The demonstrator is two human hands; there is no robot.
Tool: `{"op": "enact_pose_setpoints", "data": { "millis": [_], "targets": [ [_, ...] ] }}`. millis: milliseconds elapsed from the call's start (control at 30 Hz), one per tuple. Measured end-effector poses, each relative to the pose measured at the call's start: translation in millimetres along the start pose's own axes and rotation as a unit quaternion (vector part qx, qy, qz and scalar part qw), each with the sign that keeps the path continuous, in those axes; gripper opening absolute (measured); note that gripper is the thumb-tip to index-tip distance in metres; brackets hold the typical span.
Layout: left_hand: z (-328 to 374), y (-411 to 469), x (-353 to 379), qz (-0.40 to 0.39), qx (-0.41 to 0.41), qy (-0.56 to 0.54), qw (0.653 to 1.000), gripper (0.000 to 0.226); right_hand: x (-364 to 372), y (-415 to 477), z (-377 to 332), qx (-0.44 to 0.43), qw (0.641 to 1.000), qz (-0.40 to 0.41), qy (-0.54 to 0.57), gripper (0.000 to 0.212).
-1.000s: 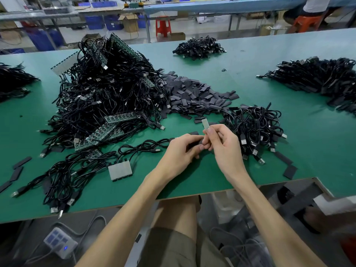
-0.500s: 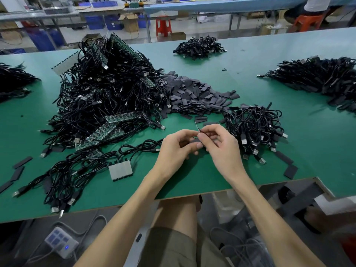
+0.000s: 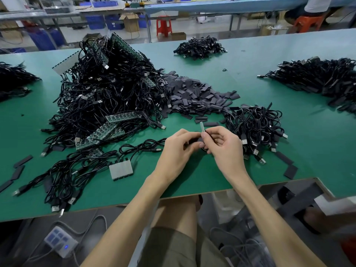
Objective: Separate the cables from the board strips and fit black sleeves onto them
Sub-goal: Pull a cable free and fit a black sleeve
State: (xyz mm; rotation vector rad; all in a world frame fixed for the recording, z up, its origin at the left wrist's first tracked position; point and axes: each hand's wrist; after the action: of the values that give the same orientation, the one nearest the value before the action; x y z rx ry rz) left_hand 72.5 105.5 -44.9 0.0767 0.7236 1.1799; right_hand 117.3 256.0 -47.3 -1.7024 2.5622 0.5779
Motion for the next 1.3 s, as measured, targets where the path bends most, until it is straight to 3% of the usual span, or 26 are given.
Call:
{"op": "enact_pose_setpoints", "data": {
  "millis": [267, 533, 867, 1067, 1300],
  "targets": [
    [5.7, -4.0, 5.1, -0.006, 0.040, 0.118, 0.992, 0.032, -2.0, 0.3, -1.8, 0.019, 1.000, 0.018, 0.010, 0.003],
    [-1.4, 0.0, -0.4, 0.096, -0.022, 0.011, 0.995, 0.020, -0.5, -0.5, -4.1, -0.005, 0.999, 0.026, -0.018, 0.015],
    [1.1, -2.9, -2.2, 0.141, 0.000, 0.018, 0.990, 0.017, -1.6, 1.0, 1.0, -0.067, 0.994, 0.014, -0.082, 0.020],
    [1.5, -3.7, -3.1, 0.161, -0.004, 0.001, 0.987, 0.024, 0.2, -0.8, 0.2, -0.060, 0.997, 0.004, -0.041, 0.007],
    [5.6, -4.9, -3.0, 0.157, -0.002, 0.031, 0.987, 0.024, -0.2, -1.9, -1.7, -0.066, 0.997, 0.012, -0.040, 0.011]
  ]
}}
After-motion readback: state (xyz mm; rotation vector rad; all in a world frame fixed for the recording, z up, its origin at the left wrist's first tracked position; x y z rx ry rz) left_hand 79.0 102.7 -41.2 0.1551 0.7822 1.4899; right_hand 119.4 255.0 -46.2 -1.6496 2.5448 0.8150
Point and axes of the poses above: each hand's wrist, its own y-axis towards the middle knuckle, its own x-axis out of the palm, z = x × y, and after that the axes turned 5 degrees about -y, right-handed
